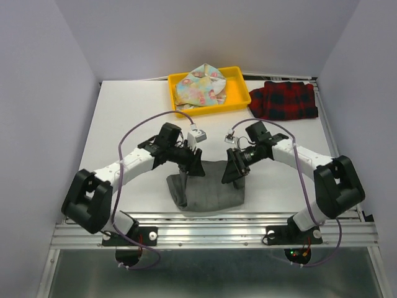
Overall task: Fold and stack the skirts
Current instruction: Fold the skirt, then neatly place the folded skirt to the corner
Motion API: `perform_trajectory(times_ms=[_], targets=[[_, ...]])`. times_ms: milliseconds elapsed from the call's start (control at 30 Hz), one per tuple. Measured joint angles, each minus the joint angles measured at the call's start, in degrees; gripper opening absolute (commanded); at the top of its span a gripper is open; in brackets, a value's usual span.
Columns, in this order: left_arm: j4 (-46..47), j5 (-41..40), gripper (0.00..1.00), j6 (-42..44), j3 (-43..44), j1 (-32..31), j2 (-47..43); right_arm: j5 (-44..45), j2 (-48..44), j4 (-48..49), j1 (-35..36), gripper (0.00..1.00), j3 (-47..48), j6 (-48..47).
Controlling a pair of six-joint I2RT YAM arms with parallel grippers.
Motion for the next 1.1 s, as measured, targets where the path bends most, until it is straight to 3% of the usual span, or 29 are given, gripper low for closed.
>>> perform_trajectory(times_ms=[167, 333, 433, 633, 700, 800, 833, 867, 900, 967, 1000, 1100], targets=[[4.39, 1.22, 0.45, -4.17, -1.18, 0.50, 12.20, 0.85, 10.27, 2.64, -0.44, 0.56, 0.52, -0.85], [6.01, 6.84, 0.44, -6.82, 6.01, 4.76, 27.15, 1.55, 23.69, 3.02, -3.28, 0.53, 2.73, -1.09], [6.97, 8.00, 0.46, -7.02, 9.38, 5.90, 29.81, 1.95, 25.62, 2.14, -6.58, 0.52, 5.64, -1.18], [6.75, 2.34, 0.57, -2.86, 15.89, 6.12, 30.58, 9.62, 25.57, -0.02, -11.50, 0.58, 14.21, -6.60], [5.40, -0.74, 0.57, -0.76, 18.53, 6.19, 29.57, 12.00, 24.85, -1.18, -11.61, 0.61, 17.27, -7.91], [1.14, -6.78, 0.69, 3.04, 22.16, 6.38, 25.20, 15.76, 20.63, -1.66, -11.61, 0.69, 19.12, -8.96], [-0.94, -9.16, 0.87, 4.79, 24.22, 6.38, 23.02, 17.00, 18.03, -2.01, -11.61, 0.72, 19.02, -9.03], [-2.23, -11.85, 0.98, 6.47, 26.38, 6.38, 20.65, 18.18, 14.67, -2.56, -11.61, 0.75, 18.71, -9.11], [-2.71, -14.36, 0.99, 7.58, 27.98, 6.45, 17.92, 19.39, 10.56, -2.82, -11.61, 0.84, 18.18, -9.16], [-3.10, -19.04, 0.99, 10.80, 30.53, 6.67, 11.13, 22.40, 1.77, -3.28, -11.61, 0.91, 16.55, -9.68], [-2.99, -22.40, 0.99, 12.50, 31.21, 6.75, 5.77, 23.78, -1.51, -3.63, -11.61, 0.99, 16.15, -9.79], [-3.06, -28.09, 0.99, 14.56, 31.26, 6.95, -6.78, 30.14, -12.20, -4.35, -11.65, 1.00, 15.74, -11.15]])
